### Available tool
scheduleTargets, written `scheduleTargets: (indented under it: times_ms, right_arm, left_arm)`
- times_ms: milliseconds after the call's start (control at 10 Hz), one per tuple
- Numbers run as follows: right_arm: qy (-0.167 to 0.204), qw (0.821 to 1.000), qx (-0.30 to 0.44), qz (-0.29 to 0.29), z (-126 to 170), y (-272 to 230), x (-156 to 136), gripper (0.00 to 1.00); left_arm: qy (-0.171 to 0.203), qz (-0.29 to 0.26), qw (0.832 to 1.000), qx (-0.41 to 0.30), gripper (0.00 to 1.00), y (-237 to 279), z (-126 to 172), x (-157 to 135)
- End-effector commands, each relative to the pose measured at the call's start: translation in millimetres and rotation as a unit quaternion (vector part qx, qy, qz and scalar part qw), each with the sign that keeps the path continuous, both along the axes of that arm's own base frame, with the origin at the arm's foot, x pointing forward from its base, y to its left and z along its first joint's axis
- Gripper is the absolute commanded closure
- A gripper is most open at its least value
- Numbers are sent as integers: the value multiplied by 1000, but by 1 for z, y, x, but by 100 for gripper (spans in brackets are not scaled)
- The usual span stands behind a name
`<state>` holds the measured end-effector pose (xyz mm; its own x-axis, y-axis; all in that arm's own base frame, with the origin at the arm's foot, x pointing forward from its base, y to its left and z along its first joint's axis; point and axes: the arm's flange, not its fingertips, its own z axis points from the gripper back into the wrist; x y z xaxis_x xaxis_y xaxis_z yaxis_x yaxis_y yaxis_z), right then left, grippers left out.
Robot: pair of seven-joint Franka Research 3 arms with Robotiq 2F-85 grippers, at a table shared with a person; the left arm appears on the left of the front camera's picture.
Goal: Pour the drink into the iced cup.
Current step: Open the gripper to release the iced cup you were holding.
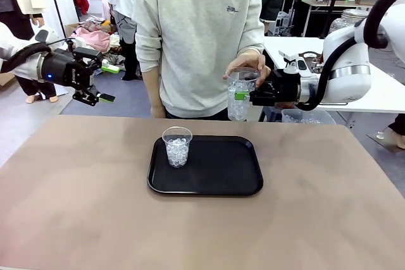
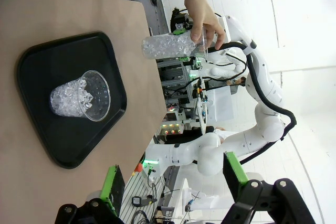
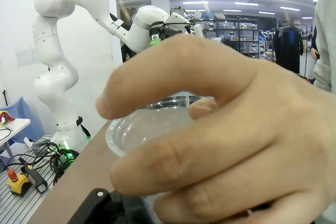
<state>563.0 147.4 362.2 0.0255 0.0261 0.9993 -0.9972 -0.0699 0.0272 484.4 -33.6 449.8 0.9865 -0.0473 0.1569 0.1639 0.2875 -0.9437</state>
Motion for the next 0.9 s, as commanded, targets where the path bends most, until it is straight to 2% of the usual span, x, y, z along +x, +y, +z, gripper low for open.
scheduleTargets:
  times_ms: [0,800]
  right_arm:
    - [-6,1000,0,0,3,0,-2,40]
    - [4,1000,1,2,0,-1,0,40]
  left_arm:
    - [2,4,1000,1,0,-1,2,-1]
    - [2,4,1000,1,0,-1,2,-1]
